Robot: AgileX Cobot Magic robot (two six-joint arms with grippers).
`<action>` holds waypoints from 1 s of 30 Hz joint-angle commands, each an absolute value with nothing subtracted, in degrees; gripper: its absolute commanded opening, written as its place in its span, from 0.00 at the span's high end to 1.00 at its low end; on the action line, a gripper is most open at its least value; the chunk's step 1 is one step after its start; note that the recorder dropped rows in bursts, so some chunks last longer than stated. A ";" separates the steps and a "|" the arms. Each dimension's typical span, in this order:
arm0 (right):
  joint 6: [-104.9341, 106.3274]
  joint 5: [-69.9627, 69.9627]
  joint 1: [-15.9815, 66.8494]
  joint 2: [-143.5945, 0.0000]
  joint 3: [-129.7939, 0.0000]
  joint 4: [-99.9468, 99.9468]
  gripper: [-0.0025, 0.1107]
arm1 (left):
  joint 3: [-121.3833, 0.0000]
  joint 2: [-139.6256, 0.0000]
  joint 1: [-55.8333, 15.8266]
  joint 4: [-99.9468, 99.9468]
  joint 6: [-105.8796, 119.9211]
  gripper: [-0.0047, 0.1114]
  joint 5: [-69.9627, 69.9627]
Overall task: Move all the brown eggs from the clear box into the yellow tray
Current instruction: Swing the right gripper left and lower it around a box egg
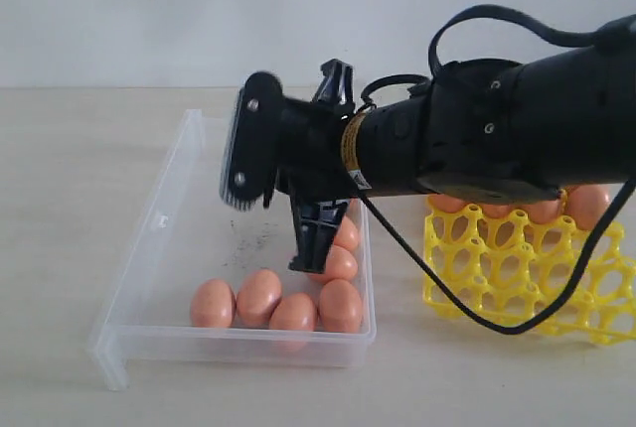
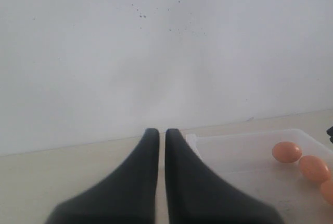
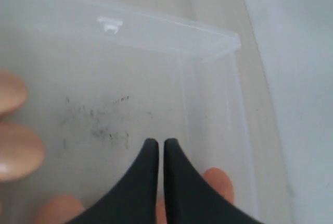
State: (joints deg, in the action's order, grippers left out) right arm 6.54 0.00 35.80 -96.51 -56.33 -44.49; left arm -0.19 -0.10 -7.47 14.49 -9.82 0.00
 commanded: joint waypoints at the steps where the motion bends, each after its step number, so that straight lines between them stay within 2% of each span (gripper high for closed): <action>1: 30.55 4.86 36.53 -96.47 -56.76 -33.27 0.98 | 0.00 0.00 -7.89 14.40 -9.74 0.93 0.00; 7: 5.33 16.46 34.43 -96.69 -66.21 -24.74 0.98 | 0.00 0.00 -7.89 14.40 -9.74 0.93 0.00; 15: 26.04 52.47 34.19 -105.60 -83.68 1.95 0.98 | 0.00 0.00 -7.89 14.40 -9.74 0.93 0.00; 18: 25.42 54.55 33.53 -109.33 -86.59 4.62 0.98 | 0.00 0.00 -7.89 14.40 -9.74 0.93 0.00; 23: 27.53 48.65 32.44 -111.41 -86.97 5.27 0.97 | 0.00 0.00 -7.89 14.40 -9.74 0.93 0.00; 26: 24.62 56.30 30.36 -113.68 -88.67 4.11 0.85 | 0.00 0.00 -7.89 14.40 -9.74 0.93 0.00; 30: 19.19 60.88 27.36 -117.70 -91.64 4.19 0.48 | 0.00 0.00 -7.89 14.40 -9.74 0.93 0.00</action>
